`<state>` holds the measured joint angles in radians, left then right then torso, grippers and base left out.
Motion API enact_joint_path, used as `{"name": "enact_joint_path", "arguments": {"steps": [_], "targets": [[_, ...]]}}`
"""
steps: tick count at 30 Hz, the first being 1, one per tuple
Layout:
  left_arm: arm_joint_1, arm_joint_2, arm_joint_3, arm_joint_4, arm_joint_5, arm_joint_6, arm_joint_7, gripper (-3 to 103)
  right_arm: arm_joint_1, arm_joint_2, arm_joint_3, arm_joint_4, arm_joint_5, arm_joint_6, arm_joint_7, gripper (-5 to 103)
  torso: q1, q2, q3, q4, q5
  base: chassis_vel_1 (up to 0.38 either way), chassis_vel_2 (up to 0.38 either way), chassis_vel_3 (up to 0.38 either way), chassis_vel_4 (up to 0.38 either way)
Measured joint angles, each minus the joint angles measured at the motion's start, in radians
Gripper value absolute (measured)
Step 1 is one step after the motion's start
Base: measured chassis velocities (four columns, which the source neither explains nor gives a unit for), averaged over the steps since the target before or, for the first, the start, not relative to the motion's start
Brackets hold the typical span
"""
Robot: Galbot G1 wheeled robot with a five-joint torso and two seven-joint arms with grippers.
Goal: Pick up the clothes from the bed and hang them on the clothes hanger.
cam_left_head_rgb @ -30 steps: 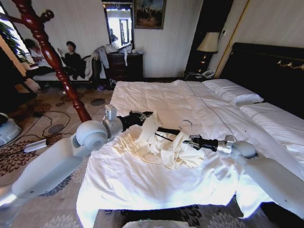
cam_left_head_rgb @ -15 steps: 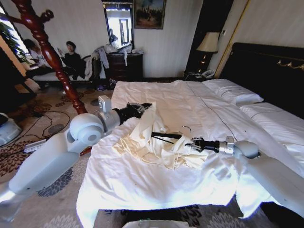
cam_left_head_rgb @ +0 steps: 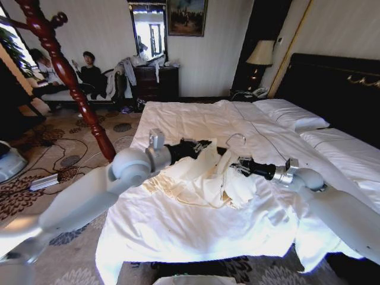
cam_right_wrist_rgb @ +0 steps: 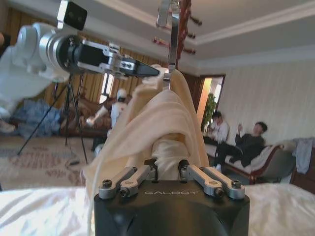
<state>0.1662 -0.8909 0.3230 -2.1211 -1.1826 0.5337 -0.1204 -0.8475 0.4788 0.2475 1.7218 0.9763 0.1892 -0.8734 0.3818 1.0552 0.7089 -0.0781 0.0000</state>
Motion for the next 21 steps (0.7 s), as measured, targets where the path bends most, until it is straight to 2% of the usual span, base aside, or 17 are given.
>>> {"name": "enact_joint_path", "arguments": {"steps": [5,10,16,21], "targets": [[-0.062,-0.028,0.003,0.020,-0.020,0.000,-0.003,0,0.016,-0.003,0.000,0.026,0.041,-0.004,0.018,15,0.000,0.000,0.000,0.0002,0.0000,0.000,0.000,0.000,0.000],[-0.126,-0.048,-0.038,0.039,-0.061,0.000,-0.023,0,0.019,-0.001,0.002,0.029,0.043,-0.010,0.028,15,0.000,0.000,0.000,0.0002,0.0000,0.000,0.000,0.000,0.000],[-0.166,-0.058,-0.046,0.054,-0.085,0.001,-0.034,0,0.003,0.020,-0.008,0.005,-0.036,-0.011,0.027,15,0.000,0.000,0.000,0.0003,0.0001,0.000,0.000,0.000,0.000],[-0.166,-0.073,-0.026,0.071,-0.079,0.003,-0.032,0,-0.015,0.033,-0.014,-0.012,-0.104,0.003,-0.015,15,0.000,0.000,0.000,0.0002,0.0001,0.000,0.000,0.000,0.000]]}}
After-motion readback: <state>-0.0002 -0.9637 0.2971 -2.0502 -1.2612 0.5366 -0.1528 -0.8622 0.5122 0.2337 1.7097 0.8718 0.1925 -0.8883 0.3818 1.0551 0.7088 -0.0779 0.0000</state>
